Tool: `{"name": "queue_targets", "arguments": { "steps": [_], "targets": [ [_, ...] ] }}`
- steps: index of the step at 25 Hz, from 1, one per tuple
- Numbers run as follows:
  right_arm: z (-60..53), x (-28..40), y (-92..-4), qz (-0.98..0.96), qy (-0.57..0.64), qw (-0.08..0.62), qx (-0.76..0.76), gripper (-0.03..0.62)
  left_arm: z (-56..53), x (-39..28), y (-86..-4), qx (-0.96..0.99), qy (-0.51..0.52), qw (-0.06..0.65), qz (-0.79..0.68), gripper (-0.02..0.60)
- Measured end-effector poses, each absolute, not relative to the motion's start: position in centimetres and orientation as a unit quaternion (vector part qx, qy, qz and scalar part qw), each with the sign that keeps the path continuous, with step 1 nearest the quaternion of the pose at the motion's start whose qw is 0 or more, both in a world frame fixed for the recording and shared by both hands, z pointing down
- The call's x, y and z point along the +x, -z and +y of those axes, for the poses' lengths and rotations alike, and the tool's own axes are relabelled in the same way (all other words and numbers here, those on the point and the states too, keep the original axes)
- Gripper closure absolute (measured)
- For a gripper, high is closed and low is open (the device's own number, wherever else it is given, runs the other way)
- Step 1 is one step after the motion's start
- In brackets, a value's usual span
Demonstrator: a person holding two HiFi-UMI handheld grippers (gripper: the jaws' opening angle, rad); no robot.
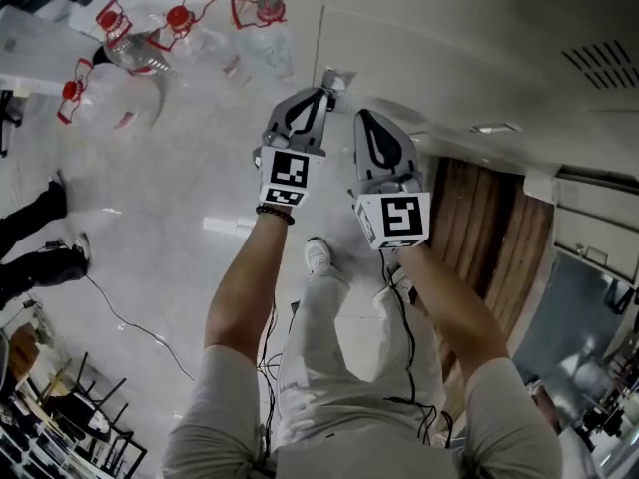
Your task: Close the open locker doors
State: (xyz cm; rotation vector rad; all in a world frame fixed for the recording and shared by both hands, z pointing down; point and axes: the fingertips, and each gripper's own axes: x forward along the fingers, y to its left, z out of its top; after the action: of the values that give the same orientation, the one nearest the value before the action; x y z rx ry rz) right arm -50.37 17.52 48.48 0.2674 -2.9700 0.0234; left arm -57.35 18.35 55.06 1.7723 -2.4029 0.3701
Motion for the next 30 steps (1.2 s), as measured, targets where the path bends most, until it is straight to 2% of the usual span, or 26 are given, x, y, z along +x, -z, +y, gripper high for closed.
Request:
{"name": "queue_targets", "arguments": {
  "steps": [3,8,22,30],
  "targets": [
    [16.0,-45.3,-47.6,-0.993,-0.035,0.066,0.095,0.584,18.6,-55.3,-53.9,0.583,-0.12,0.061,-0.802,0.577],
    [10.7,-33.6,-47.6,-0.983,-0.059,0.067,0.158,0.583,15.0,-46.4,-51.6,0.62,-0.095,0.055,-0.777,0.577],
    [-9.3,5.1,-44.7,-0.905,-0.055,0.061,0.417,0.583,-10.3,-4.4,-44.0,0.814,-0.013,0.034,-0.579,0.577],
    [-15.6,19.8,-44.2,-0.876,-0.048,0.046,0.477,0.583,-18.2,15.0,-42.5,0.872,-0.032,0.023,-0.488,0.577]
  ]
}}
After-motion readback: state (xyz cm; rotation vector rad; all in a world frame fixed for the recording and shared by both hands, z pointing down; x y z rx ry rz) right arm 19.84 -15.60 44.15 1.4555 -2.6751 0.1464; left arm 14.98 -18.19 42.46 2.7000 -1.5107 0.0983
